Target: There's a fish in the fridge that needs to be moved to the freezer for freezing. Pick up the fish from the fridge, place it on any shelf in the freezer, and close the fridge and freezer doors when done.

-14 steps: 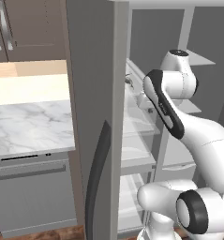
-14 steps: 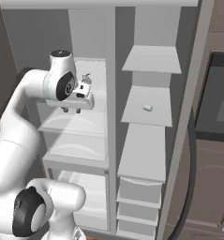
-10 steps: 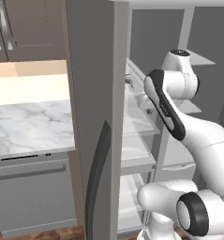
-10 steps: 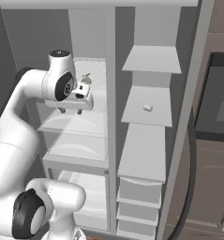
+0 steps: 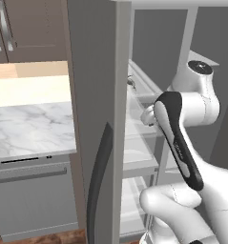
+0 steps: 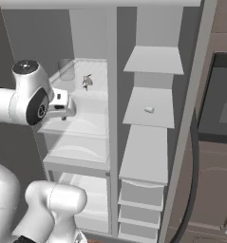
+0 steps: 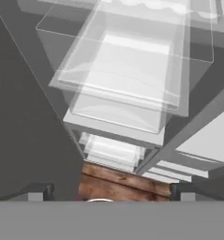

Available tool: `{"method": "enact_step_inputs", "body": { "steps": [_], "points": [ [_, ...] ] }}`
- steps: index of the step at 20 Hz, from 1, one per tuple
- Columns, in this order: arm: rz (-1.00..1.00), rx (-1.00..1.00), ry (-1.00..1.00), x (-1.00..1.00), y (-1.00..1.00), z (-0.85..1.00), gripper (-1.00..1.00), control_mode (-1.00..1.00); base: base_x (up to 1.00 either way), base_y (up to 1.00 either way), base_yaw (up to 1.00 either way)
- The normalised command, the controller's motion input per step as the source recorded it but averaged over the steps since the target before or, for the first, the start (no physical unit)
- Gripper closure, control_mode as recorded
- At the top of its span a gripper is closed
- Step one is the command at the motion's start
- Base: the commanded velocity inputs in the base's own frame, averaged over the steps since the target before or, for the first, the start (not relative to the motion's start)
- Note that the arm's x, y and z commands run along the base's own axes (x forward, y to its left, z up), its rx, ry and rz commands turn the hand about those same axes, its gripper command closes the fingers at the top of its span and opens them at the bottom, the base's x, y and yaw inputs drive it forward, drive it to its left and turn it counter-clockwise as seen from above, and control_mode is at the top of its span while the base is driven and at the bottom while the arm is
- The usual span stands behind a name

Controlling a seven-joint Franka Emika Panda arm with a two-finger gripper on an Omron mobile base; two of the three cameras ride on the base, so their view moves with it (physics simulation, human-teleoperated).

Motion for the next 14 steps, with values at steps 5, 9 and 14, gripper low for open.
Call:
{"method": "enact_step_inputs", "body": {
  "steps": [5, 9, 14],
  "points": [
    [0.13, -0.02, -0.28, -0.01, 0.21, 0.67, -1.0, -1.0, 0.0, 0.0, 0.0],
    [0.01, 0.0, -0.14, 0.1, 0.08, 0.56, -1.0, -1.0, 0.0, 0.0, 0.0],
    [0.0, 0.0, -0.01, 0.42, -0.01, 0.36, -1.0, -1.0, 0.0, 0.0, 0.0]
  ]
}}
